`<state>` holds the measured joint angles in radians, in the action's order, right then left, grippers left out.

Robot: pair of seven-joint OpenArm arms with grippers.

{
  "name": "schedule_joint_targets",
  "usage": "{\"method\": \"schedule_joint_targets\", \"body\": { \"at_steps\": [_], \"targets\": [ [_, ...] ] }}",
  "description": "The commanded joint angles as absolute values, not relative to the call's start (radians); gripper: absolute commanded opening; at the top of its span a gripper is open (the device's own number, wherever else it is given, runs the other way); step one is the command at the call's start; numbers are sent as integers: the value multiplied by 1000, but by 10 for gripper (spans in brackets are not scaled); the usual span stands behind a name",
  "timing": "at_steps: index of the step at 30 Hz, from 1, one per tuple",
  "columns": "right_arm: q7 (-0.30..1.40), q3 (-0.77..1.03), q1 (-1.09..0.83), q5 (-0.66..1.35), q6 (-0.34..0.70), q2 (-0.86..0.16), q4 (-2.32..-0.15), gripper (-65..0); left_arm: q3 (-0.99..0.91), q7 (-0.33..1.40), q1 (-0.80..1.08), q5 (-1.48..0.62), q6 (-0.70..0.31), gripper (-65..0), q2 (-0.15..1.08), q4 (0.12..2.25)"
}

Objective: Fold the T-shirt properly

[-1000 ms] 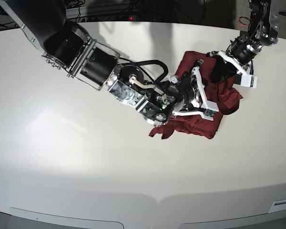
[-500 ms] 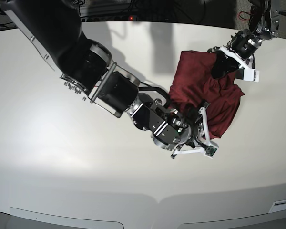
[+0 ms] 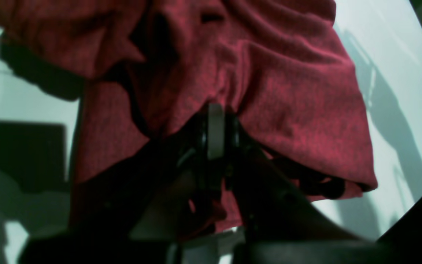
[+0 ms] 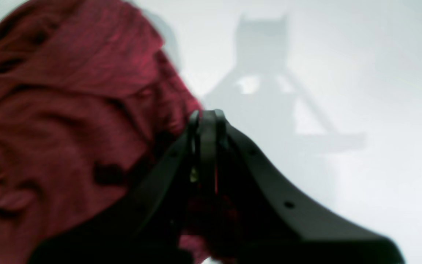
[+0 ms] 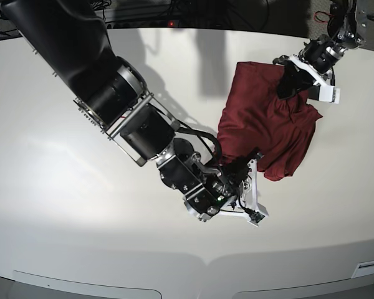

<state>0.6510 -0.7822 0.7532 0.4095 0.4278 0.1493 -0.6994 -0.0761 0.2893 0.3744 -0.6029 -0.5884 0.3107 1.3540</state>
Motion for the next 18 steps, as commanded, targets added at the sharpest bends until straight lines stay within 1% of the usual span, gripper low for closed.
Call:
{"method": "schedule_joint_targets", "body": {
  "at_steps": [1, 4, 10, 13, 18],
  "targets": [
    [671, -766, 782, 420, 447, 157, -716, -650, -72, 447, 413, -468, -505, -650, 334, 1328],
    [711, -752, 751, 419, 483, 157, -716, -650, -81, 447, 413, -471, -504, -650, 357, 1328],
    [717, -752, 668, 421, 524, 87, -716, -650, -176, 443, 412, -471, -505, -650, 386, 1328],
    [728, -752, 632, 423, 566, 68, -718, -650, -234, 440, 408, -471, -505, -650, 386, 1328],
    [736, -752, 580, 423, 570, 64, -732, -650, -269, 442, 374, -472, -505, -650, 413, 1328]
  ]
}}
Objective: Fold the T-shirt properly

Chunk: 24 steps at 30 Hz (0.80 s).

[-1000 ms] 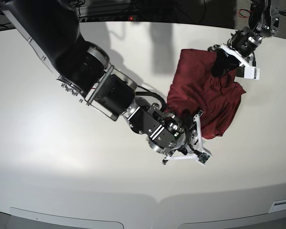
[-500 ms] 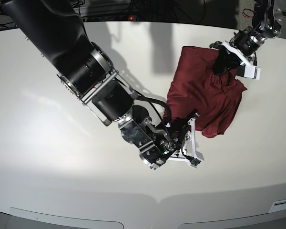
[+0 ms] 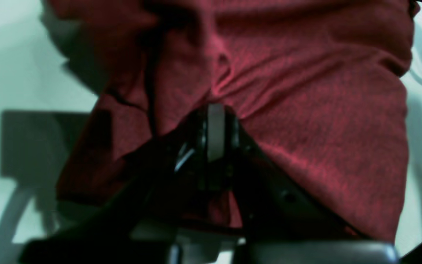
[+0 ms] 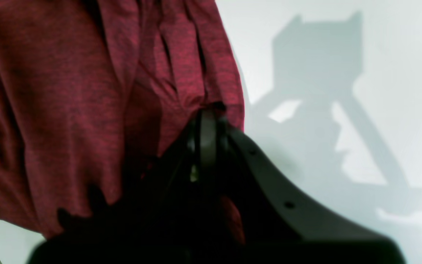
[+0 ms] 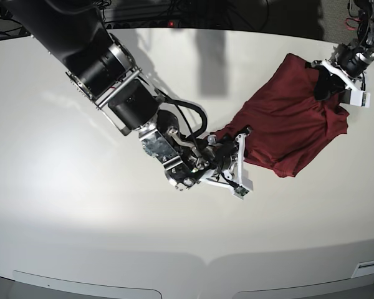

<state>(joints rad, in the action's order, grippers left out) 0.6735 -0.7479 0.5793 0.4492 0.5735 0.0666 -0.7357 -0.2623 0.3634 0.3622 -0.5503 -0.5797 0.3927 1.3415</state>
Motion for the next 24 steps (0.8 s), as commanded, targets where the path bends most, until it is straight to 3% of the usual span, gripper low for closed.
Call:
{"method": "schedule_joint_targets", "body": {
  "at_steps": [1, 13, 24],
  "targets": [
    [738, -752, 569, 423, 571, 63, -741, -650, -269, 443, 364, -475, -504, -650, 421, 1328],
    [765, -752, 512, 431, 571, 65, -831, -650, -269, 443, 308, -603, -499, -650, 584, 1348],
    [818, -753, 423, 483, 604, 94, -958, -650, -269, 471, 227, -603, -401, -650, 644, 1348]
  ]
}}
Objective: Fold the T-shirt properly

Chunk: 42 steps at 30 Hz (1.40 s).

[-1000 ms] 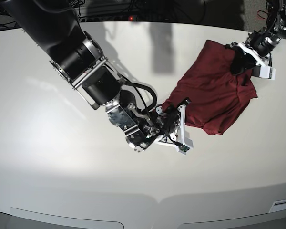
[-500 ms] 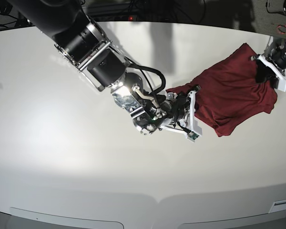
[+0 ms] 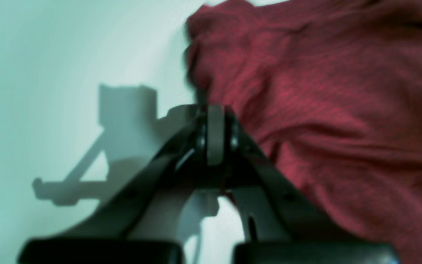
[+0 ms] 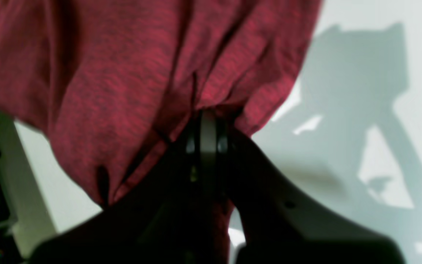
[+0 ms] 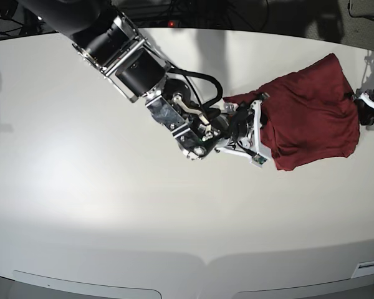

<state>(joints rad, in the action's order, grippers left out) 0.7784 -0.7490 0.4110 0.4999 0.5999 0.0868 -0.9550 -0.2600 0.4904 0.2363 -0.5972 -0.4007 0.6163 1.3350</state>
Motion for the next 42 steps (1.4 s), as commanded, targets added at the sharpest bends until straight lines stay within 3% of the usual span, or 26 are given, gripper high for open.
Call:
{"method": "schedule_joint_targets", "body": {
  "at_steps": [1, 11, 28, 37, 42],
  "targets": [
    [833, -753, 413, 467, 604, 94, -980, -650, -269, 477, 228, -603, -389, -650, 647, 1348],
    [959, -753, 255, 314, 604, 86, -1244, -650, -268, 502, 250, -591, -387, -650, 627, 1348],
    [940, -727, 24, 25, 575, 85, -1530, -650, -269, 443, 299, -551, -433, -650, 501, 1348],
    [901, -425, 25, 152, 561, 67, -1705, -650, -280, 451, 322, -622, -430, -650, 568, 1357],
    [1009, -323, 17, 268, 561, -7, -1843, -650, -347, 451, 415, -622, -430, -650, 568, 1445]
  ]
}}
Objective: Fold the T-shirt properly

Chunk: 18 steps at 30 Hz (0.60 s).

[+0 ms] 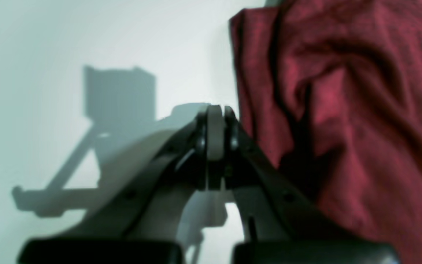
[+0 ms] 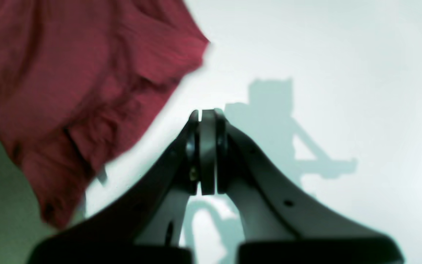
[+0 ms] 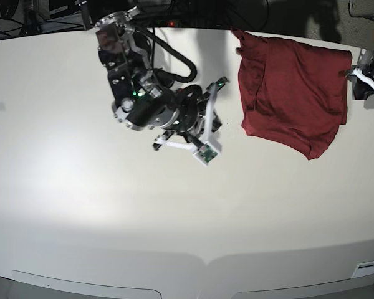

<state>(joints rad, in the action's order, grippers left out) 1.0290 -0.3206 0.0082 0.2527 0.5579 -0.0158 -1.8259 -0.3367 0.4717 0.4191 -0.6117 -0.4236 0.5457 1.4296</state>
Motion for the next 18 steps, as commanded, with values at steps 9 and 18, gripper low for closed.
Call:
{"method": "schedule_joint_targets", "body": {
  "at_steps": [9, 18],
  "targets": [
    [1078, -163, -179, 352, 561, -129, -2013, -650, -529, 451, 620, -622, -430, -650, 541, 1554],
    [1213, 17, -472, 481, 562, -263, -2191, -650, -661, 523, 812, -621, -440, -650, 459, 1554]
  ]
}}
